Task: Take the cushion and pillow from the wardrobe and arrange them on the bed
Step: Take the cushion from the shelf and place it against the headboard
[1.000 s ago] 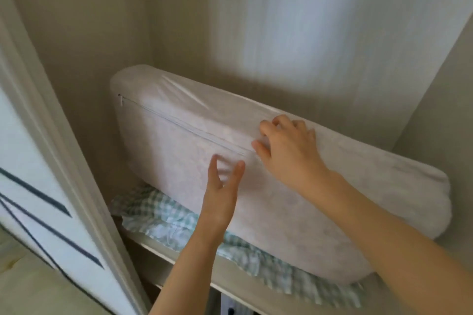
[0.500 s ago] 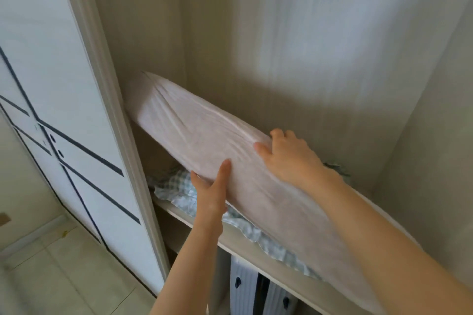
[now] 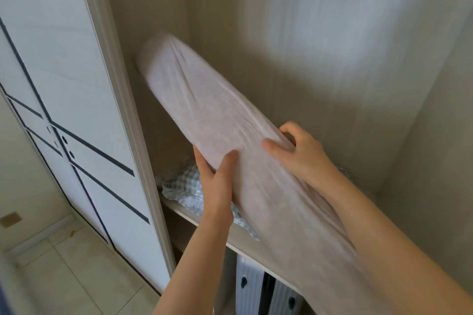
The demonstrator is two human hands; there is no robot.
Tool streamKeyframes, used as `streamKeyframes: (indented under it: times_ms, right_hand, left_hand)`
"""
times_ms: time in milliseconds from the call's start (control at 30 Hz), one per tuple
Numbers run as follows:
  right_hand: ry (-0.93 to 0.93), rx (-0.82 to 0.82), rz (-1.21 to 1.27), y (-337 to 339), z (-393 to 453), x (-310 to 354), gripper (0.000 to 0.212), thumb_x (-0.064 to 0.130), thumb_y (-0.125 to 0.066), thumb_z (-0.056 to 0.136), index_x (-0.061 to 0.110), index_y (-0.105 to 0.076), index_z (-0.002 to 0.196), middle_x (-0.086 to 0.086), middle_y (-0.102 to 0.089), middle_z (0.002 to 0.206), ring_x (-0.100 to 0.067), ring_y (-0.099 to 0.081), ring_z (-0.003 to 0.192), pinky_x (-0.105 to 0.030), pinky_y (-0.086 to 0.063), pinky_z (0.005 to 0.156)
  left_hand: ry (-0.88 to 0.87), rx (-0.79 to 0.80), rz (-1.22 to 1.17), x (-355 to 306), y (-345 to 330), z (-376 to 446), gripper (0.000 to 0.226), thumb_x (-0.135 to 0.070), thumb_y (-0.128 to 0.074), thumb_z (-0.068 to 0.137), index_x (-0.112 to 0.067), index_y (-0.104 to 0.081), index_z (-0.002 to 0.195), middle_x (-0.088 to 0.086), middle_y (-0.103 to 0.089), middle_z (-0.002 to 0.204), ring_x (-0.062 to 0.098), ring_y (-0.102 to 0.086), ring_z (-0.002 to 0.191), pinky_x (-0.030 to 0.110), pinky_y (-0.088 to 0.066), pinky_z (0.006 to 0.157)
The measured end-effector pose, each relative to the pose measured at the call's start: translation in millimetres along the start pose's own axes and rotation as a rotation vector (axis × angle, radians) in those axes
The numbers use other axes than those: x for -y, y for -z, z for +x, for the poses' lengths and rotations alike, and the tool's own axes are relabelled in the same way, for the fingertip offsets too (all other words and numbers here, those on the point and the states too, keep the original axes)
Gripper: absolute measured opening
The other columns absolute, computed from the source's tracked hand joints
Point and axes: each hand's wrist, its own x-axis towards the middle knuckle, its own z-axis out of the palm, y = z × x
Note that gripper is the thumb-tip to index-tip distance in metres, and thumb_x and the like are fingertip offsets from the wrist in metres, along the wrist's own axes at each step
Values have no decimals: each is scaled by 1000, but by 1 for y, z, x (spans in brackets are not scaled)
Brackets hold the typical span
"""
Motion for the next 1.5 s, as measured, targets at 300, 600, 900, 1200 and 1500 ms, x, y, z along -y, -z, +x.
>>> streamKeyframes:
  times_ms: [300, 600, 900, 1200, 1500]
  right_hand:
    - [-30, -149, 523, -11, -53, -4, 62, 61, -73, 62, 33, -39, 104, 9, -60, 102, 11, -62, 77, -9, -48, 58]
    - [55, 64, 820, -53, -99, -3, 99, 71, -79, 52, 45, -38, 138, 12, -56, 131, -4, -58, 116, -27, -54, 88]
    - [278, 146, 774, -112, -157, 45, 76, 66, -69, 63, 56, -29, 126, 10, -37, 122, 5, -47, 113, -18, -50, 88]
    - [616, 322, 616, -189, -223, 101, 96, 61, -64, 77, 45, -2, 150, 5, -25, 110, -16, -42, 105, -13, -38, 93]
    - [918, 383, 447, -249, -239, 151, 77, 61, -62, 80, 38, -20, 141, 3, -36, 107, -16, -42, 97, -24, -47, 80]
  left_hand:
    - [-381, 141, 283, -51, 2, -36, 92, -42, -73, 75, -50, -23, 151, -24, -39, 152, 2, -47, 133, 43, -46, 107]
    - [-525, 237, 597, -78, 69, -79, 77, -22, -68, 85, -40, -33, 152, -23, -45, 150, 0, -45, 135, 30, -45, 108]
    - [-546, 34, 646, -104, 155, -140, 74, -24, -69, 82, -25, -39, 149, -24, -62, 132, 2, -62, 118, 16, -53, 86]
    - [-449, -247, 886, -162, 223, -184, 100, -64, -81, 48, -29, -40, 132, -24, -54, 120, -16, -54, 108, 5, -43, 82]
    - [-316, -297, 1152, -193, 278, -192, 139, -65, -87, 43, -57, 0, 151, -18, -21, 156, 9, -27, 145, 50, -35, 114]
